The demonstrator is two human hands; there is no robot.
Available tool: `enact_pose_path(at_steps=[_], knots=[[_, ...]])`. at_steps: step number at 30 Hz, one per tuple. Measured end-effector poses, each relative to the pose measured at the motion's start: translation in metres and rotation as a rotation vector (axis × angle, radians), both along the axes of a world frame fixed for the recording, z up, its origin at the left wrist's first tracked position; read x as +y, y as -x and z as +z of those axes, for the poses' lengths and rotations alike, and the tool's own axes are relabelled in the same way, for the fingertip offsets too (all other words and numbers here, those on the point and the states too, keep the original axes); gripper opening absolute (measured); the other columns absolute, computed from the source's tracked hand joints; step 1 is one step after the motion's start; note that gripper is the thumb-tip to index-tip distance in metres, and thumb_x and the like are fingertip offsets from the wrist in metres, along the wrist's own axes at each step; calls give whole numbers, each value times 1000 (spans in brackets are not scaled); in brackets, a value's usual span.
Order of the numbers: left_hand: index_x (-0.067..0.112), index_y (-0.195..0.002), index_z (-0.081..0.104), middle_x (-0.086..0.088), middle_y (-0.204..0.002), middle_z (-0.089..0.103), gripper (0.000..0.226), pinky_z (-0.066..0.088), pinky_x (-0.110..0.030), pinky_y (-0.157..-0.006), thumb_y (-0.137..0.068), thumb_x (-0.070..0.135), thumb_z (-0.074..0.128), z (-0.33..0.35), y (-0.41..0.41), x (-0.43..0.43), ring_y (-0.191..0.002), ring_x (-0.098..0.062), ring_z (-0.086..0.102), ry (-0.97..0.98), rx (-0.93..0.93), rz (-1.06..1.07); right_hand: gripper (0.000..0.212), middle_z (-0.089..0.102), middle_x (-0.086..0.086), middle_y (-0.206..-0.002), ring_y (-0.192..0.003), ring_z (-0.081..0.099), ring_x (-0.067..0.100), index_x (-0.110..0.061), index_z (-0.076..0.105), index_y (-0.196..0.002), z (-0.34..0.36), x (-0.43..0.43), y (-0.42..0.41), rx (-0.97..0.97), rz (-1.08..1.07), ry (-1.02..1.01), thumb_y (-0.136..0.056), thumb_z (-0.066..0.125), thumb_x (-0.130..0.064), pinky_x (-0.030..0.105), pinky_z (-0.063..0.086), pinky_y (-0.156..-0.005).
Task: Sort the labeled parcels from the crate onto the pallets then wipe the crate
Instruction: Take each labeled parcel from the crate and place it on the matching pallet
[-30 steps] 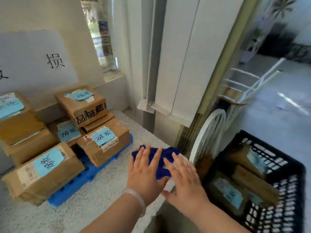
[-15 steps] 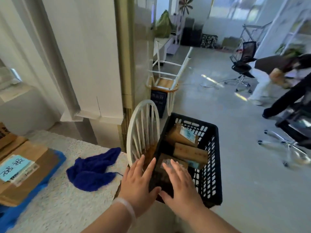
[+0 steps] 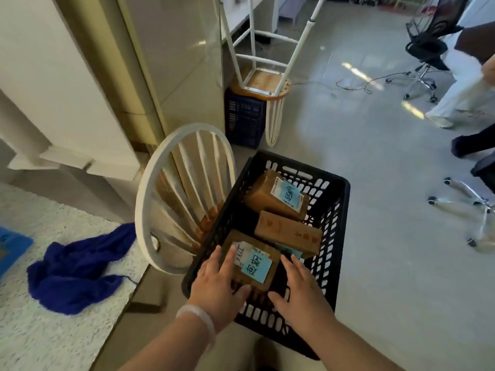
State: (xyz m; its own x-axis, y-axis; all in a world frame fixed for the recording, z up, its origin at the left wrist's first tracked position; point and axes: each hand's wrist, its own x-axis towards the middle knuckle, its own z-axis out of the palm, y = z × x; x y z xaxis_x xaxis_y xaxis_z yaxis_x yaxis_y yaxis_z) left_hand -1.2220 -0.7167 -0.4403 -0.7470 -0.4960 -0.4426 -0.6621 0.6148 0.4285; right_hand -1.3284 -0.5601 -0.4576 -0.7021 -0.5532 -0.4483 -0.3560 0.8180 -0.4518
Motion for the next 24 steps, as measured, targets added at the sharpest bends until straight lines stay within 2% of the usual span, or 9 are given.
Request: enact_pose_path(at_steps=[3,6,10,14,18,21,24], knots=[[38,-153,-2,1,-162,0,87,15,-40,-119,-91,52,57,-24,33,7,-149,-26,5,-150,-34,185,84,6,-7,-163,-149,7,15,-32,5,-155,-27,-4,32,-67,44,-53,-92,56,-50,36,14,-121],[35,-154,2,-1,-161,10,87,22,-37,-117,-90,49,59,-50,60,13,-147,-24,16,-307,-39,379,79,11,-6,-162,-149,9,14,-30,8,-155,-53,-14,56,-136,134,-76,-94,54,-47,34,15,-120],[38,-154,1,-4,-161,9,85,25,-39,-115,-91,49,58,-91,72,14,-147,-27,16,-475,-107,563,72,12,-5,-162,-149,8,15,-28,12,-156,-88,-32,91,-173,224,-129,-97,50,-45,33,13,-119],[46,-152,1,-5,-153,31,85,41,-36,-101,-91,43,61,-128,79,16,-130,-27,45,-587,-143,774,68,14,-3,-162,-148,11,18,-31,15,-154,-121,-50,114,-195,318,-162,-97,50,-43,38,18,-120],[41,-153,-2,0,-141,49,95,45,-32,-96,-89,29,67,-156,90,15,-121,-22,53,-728,-53,959,71,7,-5,-163,-148,11,21,-36,12,-154,-147,-67,122,-195,403,-190,-96,52,-44,41,21,-119],[44,-152,-3,0,-145,45,99,44,-30,-93,-87,25,69,-177,92,7,-123,-21,52,-781,-12,1045,77,-2,-5,-163,-147,10,26,-42,2,-153,-163,-73,122,-234,424,-246,-96,53,-44,44,23,-118],[50,-149,-2,-2,-151,36,104,46,-34,-98,-82,23,72,-185,93,5,-126,-24,49,-792,9,1073,79,14,0,-157,-140,21,25,-42,4,-153,-170,-70,118,-213,399,-214,-93,56,-43,43,31,-114]])
